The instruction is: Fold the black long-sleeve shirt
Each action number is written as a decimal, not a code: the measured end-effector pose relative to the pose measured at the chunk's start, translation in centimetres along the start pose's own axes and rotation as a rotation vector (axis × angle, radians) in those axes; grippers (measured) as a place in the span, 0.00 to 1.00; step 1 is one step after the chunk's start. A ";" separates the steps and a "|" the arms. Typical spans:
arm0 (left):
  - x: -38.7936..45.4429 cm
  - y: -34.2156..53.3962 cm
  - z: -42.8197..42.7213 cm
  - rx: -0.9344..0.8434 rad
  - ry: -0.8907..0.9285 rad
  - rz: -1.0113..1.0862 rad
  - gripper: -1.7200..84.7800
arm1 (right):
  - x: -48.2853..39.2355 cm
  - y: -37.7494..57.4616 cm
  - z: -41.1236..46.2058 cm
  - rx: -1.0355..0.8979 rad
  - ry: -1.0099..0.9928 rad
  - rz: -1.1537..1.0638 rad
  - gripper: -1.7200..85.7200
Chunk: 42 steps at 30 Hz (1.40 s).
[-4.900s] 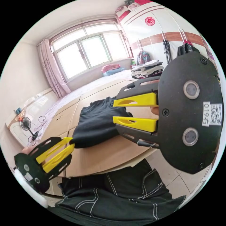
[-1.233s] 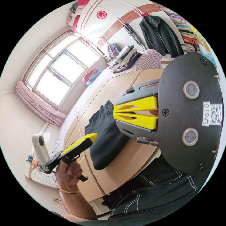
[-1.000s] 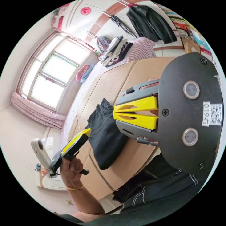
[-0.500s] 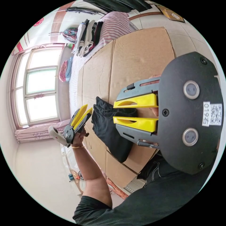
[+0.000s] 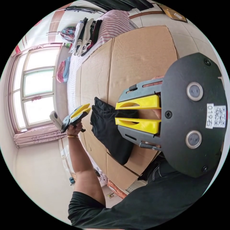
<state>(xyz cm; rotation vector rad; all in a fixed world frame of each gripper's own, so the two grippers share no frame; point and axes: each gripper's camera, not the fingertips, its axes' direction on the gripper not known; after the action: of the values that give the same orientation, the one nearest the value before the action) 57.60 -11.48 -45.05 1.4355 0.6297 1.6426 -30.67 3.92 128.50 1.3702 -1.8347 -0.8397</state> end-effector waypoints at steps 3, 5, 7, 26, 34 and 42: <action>-2.1 -1.0 0.6 -0.027 0.048 0.009 0.10 | -0.3 0.5 0.4 -0.005 0.006 -0.015 0.09; -3.8 -1.6 1.1 -0.034 0.069 -0.001 0.09 | -0.5 1.0 0.8 -0.007 0.006 -0.015 0.09; -4.9 -1.9 1.4 -0.029 0.112 -0.001 0.08 | -0.7 1.5 1.0 -0.009 0.004 -0.014 0.09; -13.0 -3.0 3.5 -0.097 0.212 -0.055 0.07 | -5.4 5.9 2.6 -0.006 0.052 -0.035 0.09; -14.6 -2.0 3.3 -0.106 0.278 -0.003 0.03 | -6.7 7.9 3.2 -0.001 0.028 -0.008 0.07; -14.3 1.8 0.0 0.076 0.315 0.080 0.03 | -9.3 10.0 3.6 0.034 0.065 -0.055 0.06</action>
<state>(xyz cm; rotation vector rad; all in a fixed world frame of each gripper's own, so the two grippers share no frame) 56.94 -24.44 -51.35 1.2783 0.8270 1.9471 -36.99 15.60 133.32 1.4587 -1.7761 -0.7854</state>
